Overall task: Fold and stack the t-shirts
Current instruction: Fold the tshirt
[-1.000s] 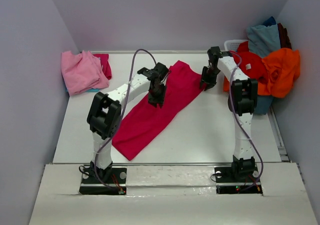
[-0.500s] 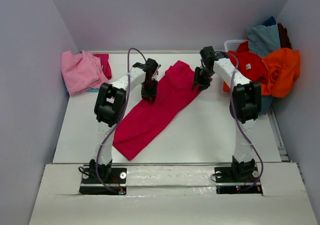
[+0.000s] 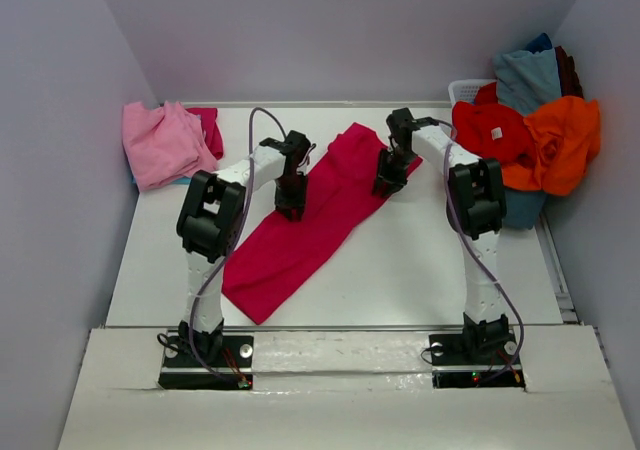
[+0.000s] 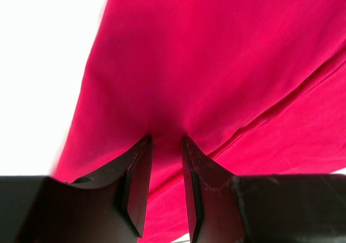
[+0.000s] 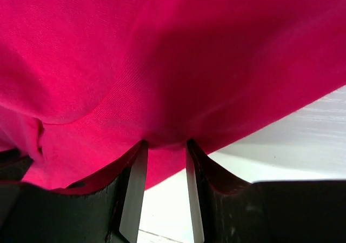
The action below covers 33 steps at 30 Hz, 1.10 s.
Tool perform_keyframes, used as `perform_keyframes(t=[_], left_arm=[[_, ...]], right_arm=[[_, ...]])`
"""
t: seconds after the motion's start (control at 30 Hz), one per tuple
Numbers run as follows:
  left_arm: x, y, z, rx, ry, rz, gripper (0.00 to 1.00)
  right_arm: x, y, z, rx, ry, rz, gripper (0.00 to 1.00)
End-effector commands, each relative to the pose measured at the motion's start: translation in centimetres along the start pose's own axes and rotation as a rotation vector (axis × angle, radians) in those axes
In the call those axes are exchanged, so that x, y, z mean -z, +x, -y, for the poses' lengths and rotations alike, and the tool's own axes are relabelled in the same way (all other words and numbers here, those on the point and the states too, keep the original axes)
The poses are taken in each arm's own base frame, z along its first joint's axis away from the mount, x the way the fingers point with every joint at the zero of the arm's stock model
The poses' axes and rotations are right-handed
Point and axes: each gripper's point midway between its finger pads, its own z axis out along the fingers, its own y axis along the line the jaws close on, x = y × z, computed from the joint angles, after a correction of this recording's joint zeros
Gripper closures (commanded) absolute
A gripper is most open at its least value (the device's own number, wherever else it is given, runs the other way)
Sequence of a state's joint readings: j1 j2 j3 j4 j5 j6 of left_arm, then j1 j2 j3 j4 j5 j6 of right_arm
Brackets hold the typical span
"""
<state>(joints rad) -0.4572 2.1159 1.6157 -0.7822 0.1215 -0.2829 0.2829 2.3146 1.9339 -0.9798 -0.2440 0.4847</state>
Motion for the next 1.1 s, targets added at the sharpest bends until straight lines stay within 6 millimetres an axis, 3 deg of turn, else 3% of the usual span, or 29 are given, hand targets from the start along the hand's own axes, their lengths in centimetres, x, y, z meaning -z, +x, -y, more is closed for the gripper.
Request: perform_keyframes(t=[0.0,0.23,0.33,0.37,0.63,0.83,0.87,0.93,1.07], left_arm=[[1.4,2.6,-1.1,0.004,-0.026,-0.012,0.6],[0.7,3.8,-1.5,-0.003,-0.034,-0.048,0.6],[0.7,3.6,-1.1,-0.008,-0.017,-0.056,0.6],[0.5,3.6,-1.1,-0.009,-0.013,-0.06,0.6],[0.3,5.1,1.7,-0.094,0.035,-0.105,0.6],[0.0,7.0,5.1,-0.161,0.109,-0.147,0.6],[0.0,6.8,5.8,-0.178,0.116,-0.144,0.6],[0.4,6.7,7.4,-0.214,0.127,-0.135,0.6],[0.5,6.0,8.8,-0.217,0.147,-0.129,0.6]], right_arm=[[-0.4,-0.9,-0.8,-0.004,-0.034,0.02,0.6],[-2.5,-1.4,-0.6,-0.009,-0.016,-0.024,0.6],[-2.5,-2.3,-1.0,-0.002,-0.016,-0.021,0.6],[-3.4,-2.3,-0.8,-0.003,-0.01,-0.036,0.6],[-4.5,-4.2,-1.4,0.017,-0.011,-0.025,0.59],[-4.1,-6.2,0.1,-0.03,-0.028,-0.003,0.59],[-3.9,-6.5,-0.3,-0.031,-0.043,0.006,0.58],[-3.8,-7.5,0.9,-0.056,-0.047,0.016,0.58],[-3.3,-8.7,1.7,-0.07,-0.055,0.038,0.57]])
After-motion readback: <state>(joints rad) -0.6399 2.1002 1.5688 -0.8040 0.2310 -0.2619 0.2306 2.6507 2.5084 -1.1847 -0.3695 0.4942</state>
